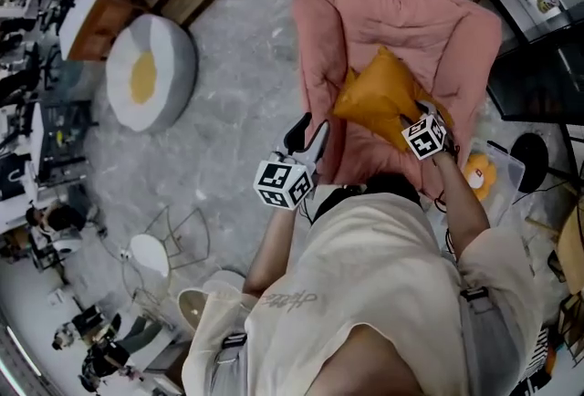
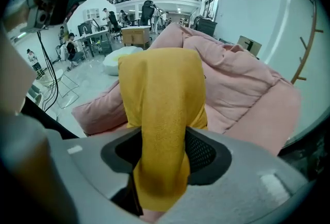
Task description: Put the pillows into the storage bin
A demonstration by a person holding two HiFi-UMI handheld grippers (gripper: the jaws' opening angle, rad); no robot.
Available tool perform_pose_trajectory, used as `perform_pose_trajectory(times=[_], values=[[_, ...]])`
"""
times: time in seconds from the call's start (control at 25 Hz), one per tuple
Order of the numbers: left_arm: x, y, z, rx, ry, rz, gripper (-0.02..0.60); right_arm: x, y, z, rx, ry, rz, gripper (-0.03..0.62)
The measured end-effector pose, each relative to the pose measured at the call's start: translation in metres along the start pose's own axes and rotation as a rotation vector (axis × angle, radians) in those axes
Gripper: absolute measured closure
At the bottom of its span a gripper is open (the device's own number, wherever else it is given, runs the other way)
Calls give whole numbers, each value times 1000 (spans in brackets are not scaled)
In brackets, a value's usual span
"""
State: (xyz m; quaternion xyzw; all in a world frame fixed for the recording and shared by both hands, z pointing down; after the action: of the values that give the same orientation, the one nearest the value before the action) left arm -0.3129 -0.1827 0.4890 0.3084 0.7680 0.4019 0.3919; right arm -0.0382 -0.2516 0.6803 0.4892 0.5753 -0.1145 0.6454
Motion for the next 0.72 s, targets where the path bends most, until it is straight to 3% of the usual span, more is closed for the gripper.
perform_pose_trajectory(times=[0.2,0.72], values=[[30,10,5,-36,51,6,405,41,15,-21,-76,88,11,355],[65,40,24,-109,266,-32,407,130,90,-97,-280,309,-16,362]])
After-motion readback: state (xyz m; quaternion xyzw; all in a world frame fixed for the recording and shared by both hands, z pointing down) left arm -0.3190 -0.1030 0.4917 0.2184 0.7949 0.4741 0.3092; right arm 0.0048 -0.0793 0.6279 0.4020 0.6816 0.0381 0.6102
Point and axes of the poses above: the fingertips, and each gripper's own axes: x backward along the fingers, z to its right, y out of its underside, the point moved 6 cm from there along x, backward along the fingers, and after that the axes turned 3 degrees about x, right-handed, at the moved point
